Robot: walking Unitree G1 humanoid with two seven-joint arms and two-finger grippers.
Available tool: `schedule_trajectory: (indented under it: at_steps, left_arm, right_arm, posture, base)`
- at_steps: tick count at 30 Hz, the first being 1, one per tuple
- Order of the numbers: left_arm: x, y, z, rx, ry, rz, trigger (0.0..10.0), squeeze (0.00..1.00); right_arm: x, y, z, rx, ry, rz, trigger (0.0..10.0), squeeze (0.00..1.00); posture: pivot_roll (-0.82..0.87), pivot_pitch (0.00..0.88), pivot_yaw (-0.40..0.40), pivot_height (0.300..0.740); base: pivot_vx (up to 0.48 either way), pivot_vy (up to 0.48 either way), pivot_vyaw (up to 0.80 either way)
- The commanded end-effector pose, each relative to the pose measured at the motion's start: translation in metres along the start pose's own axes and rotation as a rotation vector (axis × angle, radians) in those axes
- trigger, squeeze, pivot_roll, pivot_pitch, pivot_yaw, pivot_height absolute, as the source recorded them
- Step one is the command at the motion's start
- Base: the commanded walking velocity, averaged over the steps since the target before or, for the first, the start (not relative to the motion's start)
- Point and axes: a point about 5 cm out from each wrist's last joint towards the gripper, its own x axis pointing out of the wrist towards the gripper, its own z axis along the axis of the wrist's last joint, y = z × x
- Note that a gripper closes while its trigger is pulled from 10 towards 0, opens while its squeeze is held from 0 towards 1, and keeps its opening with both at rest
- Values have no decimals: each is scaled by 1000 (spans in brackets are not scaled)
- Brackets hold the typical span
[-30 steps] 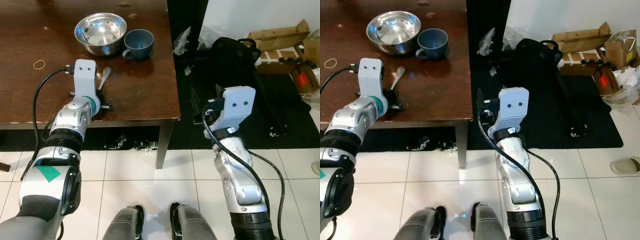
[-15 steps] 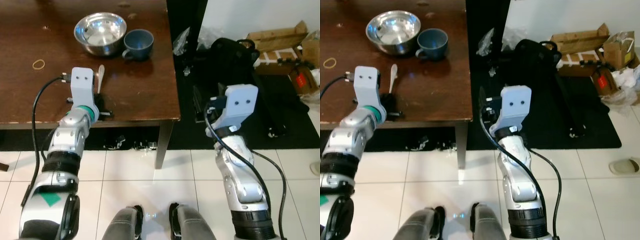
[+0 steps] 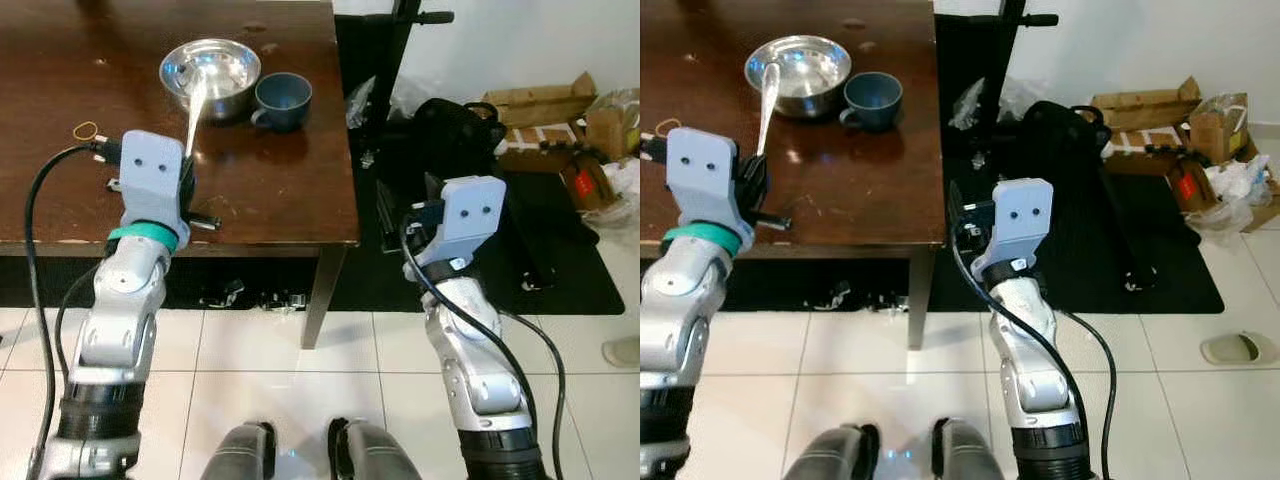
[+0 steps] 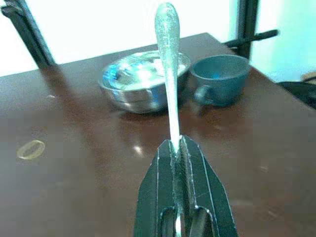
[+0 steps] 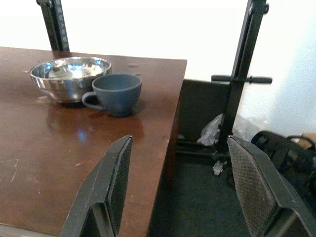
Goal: Setting the table
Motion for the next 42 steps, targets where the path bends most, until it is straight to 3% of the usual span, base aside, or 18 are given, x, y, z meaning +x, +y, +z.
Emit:
schedule_trajectory:
  at_steps: [1,10,23,42]
  left_arm:
    - [-4,-3,-7,-31,35,6,10000,0]
    - [-8,-10,-23,-101,114,36,10000,0]
    - [-11,-13,-26,-83,135,9,10000,0]
    - [-8,-17,-26,-87,146,-8,10000,0]
  right_arm:
    - [-1,-3,-5,-2,24,-9,10000,0]
    - [-1,-10,-8,-1,40,-39,10000,0]
    - [-4,-9,-16,43,87,-64,10000,0]
    - [-4,-10,-12,36,82,-61,10000,0]
  posture:
    - [14,12,-1,740]
    - [0,8,1,740]
    - [-4,14,12,740]
    - [-25,8,28,740]
  base:
    - [0,0,0]
    - [0,0,0]
    - [-434,0,0]
    - [-459,0,0]
